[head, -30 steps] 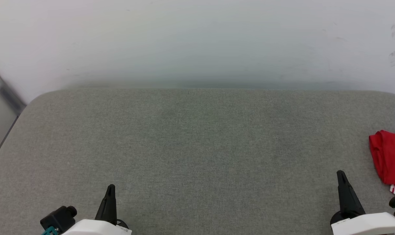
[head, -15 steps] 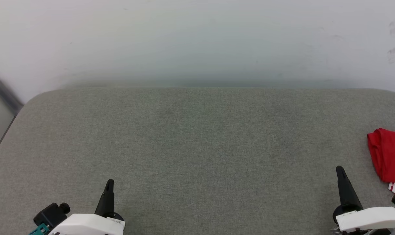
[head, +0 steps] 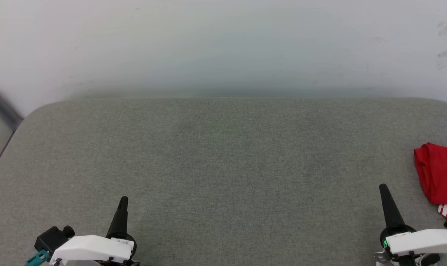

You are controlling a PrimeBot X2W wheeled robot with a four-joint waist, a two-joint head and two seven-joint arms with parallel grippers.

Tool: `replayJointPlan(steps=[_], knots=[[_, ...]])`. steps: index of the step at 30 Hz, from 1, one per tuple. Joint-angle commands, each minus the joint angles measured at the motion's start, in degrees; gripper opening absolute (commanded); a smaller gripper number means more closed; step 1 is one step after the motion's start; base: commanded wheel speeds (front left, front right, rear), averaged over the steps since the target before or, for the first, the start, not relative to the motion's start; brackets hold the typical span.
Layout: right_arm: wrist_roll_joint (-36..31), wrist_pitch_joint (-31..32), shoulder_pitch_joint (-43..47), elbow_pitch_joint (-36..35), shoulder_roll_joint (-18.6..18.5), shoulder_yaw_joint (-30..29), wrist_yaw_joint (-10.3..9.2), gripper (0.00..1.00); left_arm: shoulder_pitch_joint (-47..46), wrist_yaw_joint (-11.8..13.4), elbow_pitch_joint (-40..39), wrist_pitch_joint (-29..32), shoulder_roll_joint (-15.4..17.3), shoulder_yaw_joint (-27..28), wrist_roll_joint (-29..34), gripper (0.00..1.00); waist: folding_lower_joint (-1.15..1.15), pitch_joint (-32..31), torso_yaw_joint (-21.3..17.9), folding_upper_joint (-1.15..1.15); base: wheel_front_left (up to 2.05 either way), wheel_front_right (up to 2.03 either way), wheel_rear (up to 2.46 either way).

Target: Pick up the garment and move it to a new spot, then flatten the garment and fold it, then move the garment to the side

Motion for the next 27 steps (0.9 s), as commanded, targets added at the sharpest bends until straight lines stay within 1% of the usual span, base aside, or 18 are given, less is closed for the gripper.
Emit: replayJointPlan(steps=[1,13,27], knots=[[1.9,0.5,-1.8,-0.3,0.1,-0.2,0.01,0.00,-1.4,-0.4,-0.3,0.4,0.4,0.4,-1.9,0.00,0.00,0.0,-0.1,0.00,0.00,0.00,0.00],[8.9,2.2,-2.9,0.6,0.1,-0.4,0.01,0.00,-2.6,-1.3,0.5,2.3,0.3,1.3,-9.0,0.00,0.00,0.3,-0.4,0.00,0.00,0.00,0.00],[15.7,3.9,-3.9,1.4,0.2,-0.6,0.00,0.00,-3.9,-2.0,1.2,4.1,0.3,2.2,-15.9,0.00,0.00,0.6,-0.8,0.00,0.00,0.00,0.00]])
